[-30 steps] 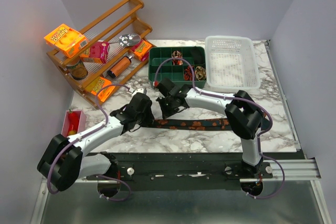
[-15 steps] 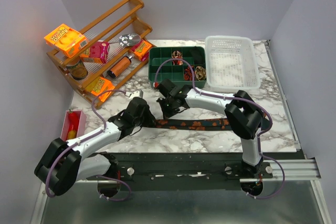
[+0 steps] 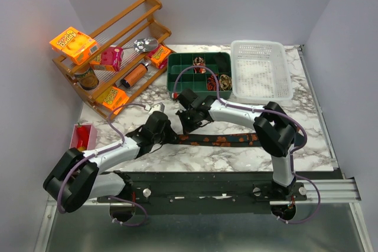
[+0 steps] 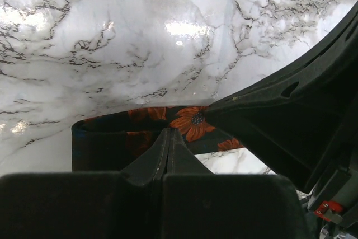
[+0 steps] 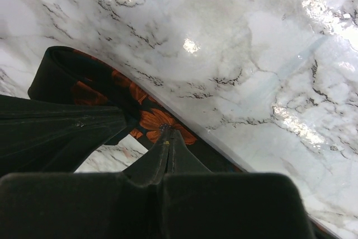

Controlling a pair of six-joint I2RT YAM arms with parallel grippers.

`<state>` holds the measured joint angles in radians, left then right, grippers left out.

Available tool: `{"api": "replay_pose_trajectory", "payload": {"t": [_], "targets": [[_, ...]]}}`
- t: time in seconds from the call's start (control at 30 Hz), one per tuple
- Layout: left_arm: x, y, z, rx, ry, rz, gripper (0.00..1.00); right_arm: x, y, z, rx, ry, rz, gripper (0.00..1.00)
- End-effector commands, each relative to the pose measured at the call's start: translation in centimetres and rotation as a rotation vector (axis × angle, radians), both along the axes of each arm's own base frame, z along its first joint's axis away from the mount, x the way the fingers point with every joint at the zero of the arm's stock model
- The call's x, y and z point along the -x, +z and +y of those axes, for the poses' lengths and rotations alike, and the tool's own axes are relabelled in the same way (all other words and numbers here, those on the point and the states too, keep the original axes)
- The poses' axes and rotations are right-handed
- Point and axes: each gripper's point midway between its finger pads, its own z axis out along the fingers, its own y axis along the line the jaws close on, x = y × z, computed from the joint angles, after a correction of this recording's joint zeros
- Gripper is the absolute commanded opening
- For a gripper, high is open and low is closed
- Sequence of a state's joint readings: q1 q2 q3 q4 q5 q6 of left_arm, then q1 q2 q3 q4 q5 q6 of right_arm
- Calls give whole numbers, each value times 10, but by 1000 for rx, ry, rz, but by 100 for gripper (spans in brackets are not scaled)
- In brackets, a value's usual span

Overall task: Roll the ties
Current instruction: Roll the tie at the center of the board.

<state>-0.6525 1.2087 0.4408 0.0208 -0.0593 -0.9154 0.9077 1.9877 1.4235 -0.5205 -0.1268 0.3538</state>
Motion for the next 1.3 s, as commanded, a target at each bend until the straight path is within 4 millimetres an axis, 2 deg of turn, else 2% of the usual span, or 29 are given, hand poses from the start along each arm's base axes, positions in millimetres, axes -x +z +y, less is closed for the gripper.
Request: {"api": "replay_pose_trajectory", "payload": {"t": [0.0, 0.03, 0.17, 0.33, 0.53, 0.7, 0.77, 0.87, 0.97, 1.27], "targets": [[-6, 13, 2, 1, 29, -42, 0, 2, 35, 11, -104, 51, -44, 3], [-6, 16, 5, -15, 30, -46, 2, 3, 39, 13, -123, 61, -42, 3], [-11, 36, 14, -45, 51, -96, 18, 6, 53, 19, -166, 86, -57, 3], [-10, 44, 22, -80, 54, -99, 22, 11, 56, 27, -199, 127, -46, 3], [2, 46, 30, -82, 51, -90, 17, 14, 40, 37, -188, 138, -7, 3], [15, 47, 29, -35, 23, -87, 0, 4, 35, 42, -173, 109, -18, 3], [24, 38, 25, -9, -9, -62, 0, 0, 28, 42, -150, 94, -24, 3], [34, 22, 21, 6, -38, -21, 0, -4, 27, 47, -149, 90, -19, 3], [40, 14, 17, 16, -59, -12, 0, -7, 25, 50, -144, 79, -17, 3], [33, 5, 5, 35, -71, -7, 0, -9, 20, 47, -124, 70, -16, 3]]}}
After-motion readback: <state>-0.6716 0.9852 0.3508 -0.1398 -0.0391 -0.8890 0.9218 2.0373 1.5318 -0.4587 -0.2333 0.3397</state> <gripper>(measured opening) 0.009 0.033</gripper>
